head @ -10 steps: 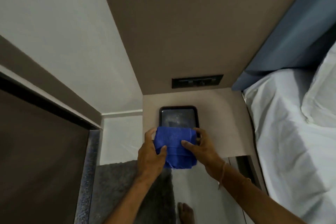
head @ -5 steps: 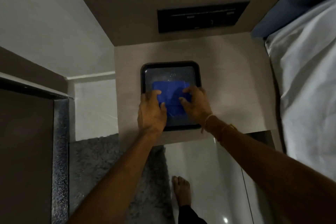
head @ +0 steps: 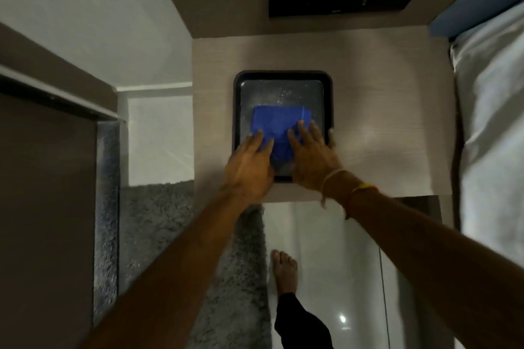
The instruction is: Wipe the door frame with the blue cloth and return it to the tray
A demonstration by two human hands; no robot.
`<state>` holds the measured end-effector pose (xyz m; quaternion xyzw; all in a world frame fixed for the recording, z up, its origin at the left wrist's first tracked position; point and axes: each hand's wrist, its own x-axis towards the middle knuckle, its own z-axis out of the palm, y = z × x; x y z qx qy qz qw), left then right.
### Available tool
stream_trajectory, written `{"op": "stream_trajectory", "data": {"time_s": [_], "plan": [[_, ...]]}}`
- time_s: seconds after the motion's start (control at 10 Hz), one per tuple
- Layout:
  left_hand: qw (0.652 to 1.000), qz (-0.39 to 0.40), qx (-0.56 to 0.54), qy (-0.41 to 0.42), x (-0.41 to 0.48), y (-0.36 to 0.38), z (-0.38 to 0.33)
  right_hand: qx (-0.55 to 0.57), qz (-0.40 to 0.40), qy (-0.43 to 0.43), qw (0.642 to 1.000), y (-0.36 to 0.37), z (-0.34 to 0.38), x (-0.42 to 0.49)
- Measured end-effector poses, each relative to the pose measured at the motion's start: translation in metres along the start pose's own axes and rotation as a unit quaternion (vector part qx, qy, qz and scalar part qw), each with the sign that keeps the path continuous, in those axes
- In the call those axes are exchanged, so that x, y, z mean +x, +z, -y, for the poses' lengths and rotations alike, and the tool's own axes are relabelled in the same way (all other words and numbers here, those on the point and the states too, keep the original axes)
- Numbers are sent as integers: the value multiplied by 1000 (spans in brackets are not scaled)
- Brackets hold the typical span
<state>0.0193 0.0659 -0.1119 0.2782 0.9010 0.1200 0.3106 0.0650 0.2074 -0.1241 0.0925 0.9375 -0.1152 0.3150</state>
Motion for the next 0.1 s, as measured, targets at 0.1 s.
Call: {"op": "stream_trajectory", "data": {"time_s": [0.1], "plan": [[989, -121, -83, 16, -26, -32, 13, 1, -61, -18, 998, -20, 2, -15]]}}
